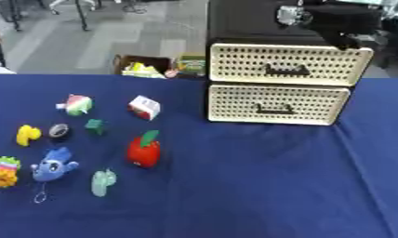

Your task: Pick up objects from table and place into drawer.

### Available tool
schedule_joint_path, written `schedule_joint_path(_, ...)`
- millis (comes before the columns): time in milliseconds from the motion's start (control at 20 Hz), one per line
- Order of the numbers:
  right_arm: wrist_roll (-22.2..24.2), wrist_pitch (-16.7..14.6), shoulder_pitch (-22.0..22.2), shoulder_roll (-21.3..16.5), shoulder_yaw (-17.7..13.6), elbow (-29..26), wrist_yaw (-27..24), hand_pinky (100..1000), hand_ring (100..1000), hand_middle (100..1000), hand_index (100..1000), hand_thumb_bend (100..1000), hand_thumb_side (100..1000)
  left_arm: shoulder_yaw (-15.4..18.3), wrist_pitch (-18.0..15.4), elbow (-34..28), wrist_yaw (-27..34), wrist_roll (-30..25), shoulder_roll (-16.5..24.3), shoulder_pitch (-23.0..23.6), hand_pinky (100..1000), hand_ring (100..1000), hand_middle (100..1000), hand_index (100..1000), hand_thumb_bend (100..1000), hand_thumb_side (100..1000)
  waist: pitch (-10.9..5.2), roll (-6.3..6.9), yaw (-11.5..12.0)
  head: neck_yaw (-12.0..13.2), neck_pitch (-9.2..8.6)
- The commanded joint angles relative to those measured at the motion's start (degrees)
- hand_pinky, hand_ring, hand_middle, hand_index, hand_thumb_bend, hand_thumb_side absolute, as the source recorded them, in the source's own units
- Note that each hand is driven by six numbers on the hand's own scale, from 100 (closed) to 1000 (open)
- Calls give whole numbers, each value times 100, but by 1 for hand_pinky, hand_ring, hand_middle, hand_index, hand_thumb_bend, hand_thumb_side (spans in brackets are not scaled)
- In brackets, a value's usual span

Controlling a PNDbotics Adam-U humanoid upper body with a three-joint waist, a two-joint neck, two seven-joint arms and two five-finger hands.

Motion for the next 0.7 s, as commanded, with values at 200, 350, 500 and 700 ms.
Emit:
schedule_joint_path(200,609,572,-33,-80,-58,204,-14,100,195,152,806,100,1000,32,18,-70,26,-3,107,-79,652,770,752,954,175,1000,-80,18,0,-19,34)
schedule_joint_path(350,634,536,45,-82,-51,232,-36,100,191,148,810,100,1000,26,22,-70,28,-7,93,-86,652,770,752,953,174,999,-67,17,2,-16,28)
schedule_joint_path(500,642,555,119,-72,-46,297,-42,100,188,144,809,100,1000,25,24,-70,30,-7,83,-96,652,770,752,953,173,999,-55,20,17,-15,20)
schedule_joint_path(700,624,569,190,-48,-32,426,-27,100,187,143,810,100,1000,23,24,-70,31,-11,71,-105,652,770,752,953,171,999,-32,21,41,-4,-4)
